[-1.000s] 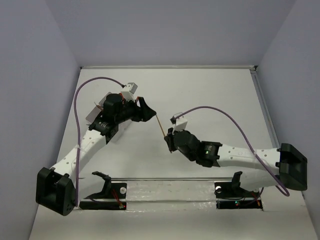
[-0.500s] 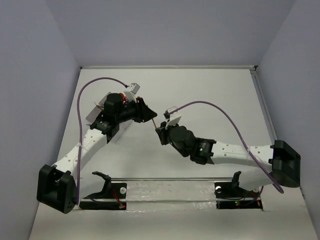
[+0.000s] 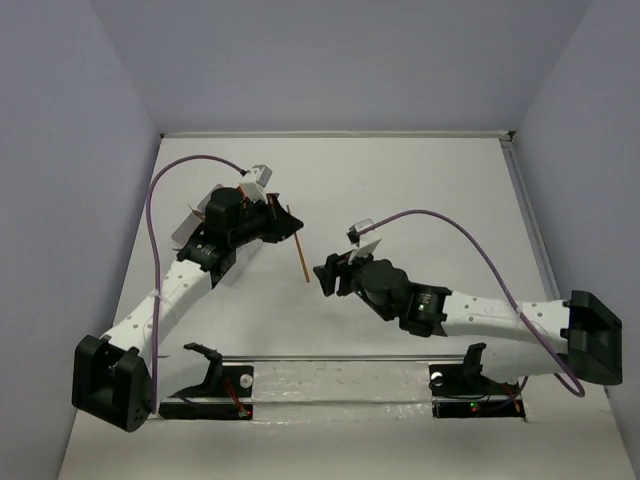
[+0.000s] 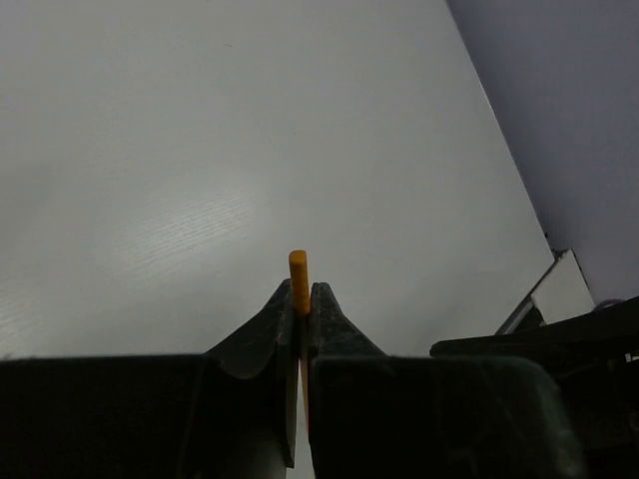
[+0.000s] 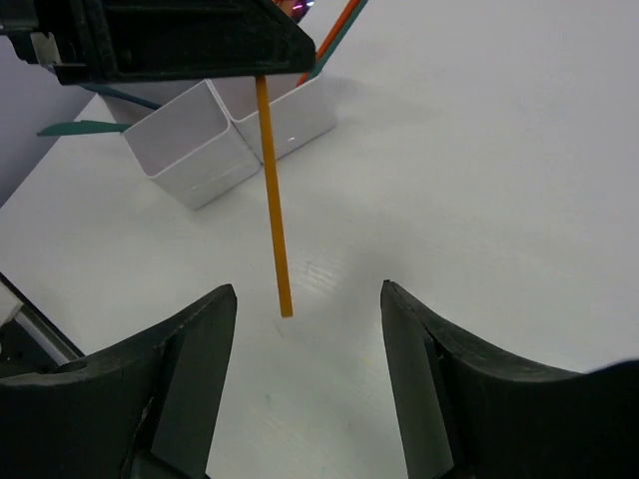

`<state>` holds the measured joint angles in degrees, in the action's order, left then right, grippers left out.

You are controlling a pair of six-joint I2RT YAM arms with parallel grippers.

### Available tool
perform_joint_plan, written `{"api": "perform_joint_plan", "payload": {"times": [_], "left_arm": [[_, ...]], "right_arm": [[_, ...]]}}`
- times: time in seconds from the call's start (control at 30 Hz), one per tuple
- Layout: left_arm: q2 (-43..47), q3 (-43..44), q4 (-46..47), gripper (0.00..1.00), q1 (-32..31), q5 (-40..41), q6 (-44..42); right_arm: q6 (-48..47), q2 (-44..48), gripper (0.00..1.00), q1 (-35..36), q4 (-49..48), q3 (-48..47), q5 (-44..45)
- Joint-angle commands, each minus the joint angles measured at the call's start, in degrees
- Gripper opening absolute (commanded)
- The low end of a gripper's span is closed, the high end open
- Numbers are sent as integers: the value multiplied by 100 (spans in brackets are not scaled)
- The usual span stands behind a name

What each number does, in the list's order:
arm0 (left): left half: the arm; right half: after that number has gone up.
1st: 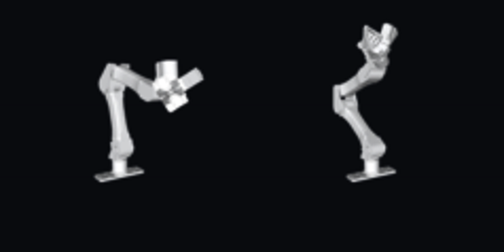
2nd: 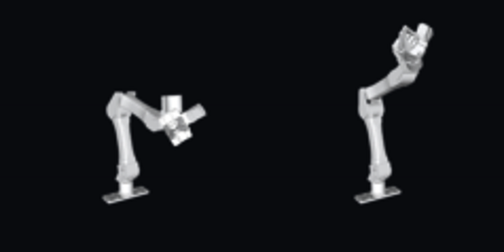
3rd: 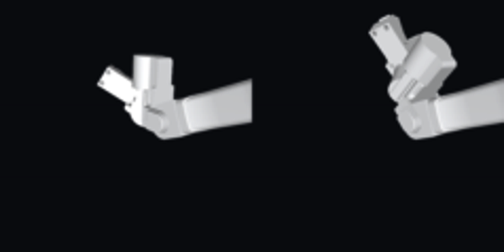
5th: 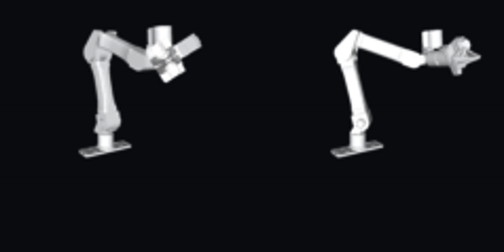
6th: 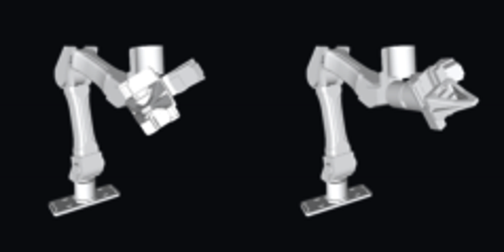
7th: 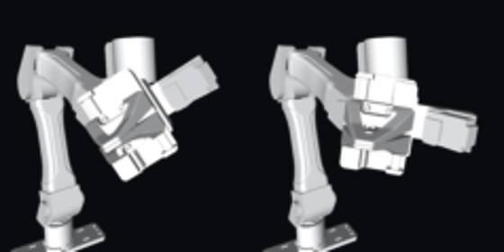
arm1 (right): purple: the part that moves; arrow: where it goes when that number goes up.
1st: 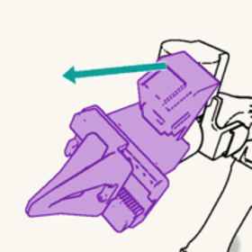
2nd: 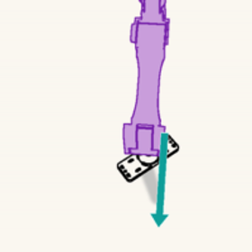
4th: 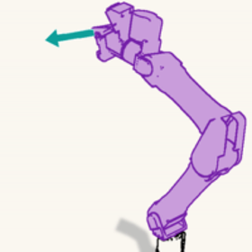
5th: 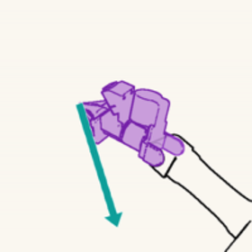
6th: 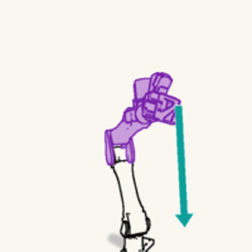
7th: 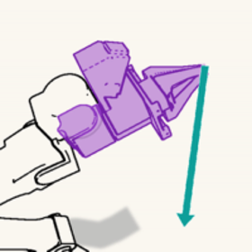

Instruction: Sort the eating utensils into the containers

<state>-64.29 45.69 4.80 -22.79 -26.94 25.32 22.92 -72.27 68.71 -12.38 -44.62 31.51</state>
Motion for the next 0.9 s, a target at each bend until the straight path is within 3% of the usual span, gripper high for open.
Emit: {"api": "perform_joint_plan", "payload": {"times": [0.0, 0.37, 0.7, 0.87], "left_arm": [[382, 124, 39, 6, 160, 655, -221], [620, 660, -163, 6, 1065, 2429, -467], [-65, 731, 670, 6, 1118, 4440, -1002], [-505, 722, 1102, 6, 1118, 4803, -1380]], "right_arm": [[222, 713, 66, 55, -212, 444, 224], [811, 2278, 65, 55, 535, 1684, 532], [829, 3245, 65, 55, 711, 2142, 620], [864, 3474, 64, 55, 764, 2203, 550]]}}
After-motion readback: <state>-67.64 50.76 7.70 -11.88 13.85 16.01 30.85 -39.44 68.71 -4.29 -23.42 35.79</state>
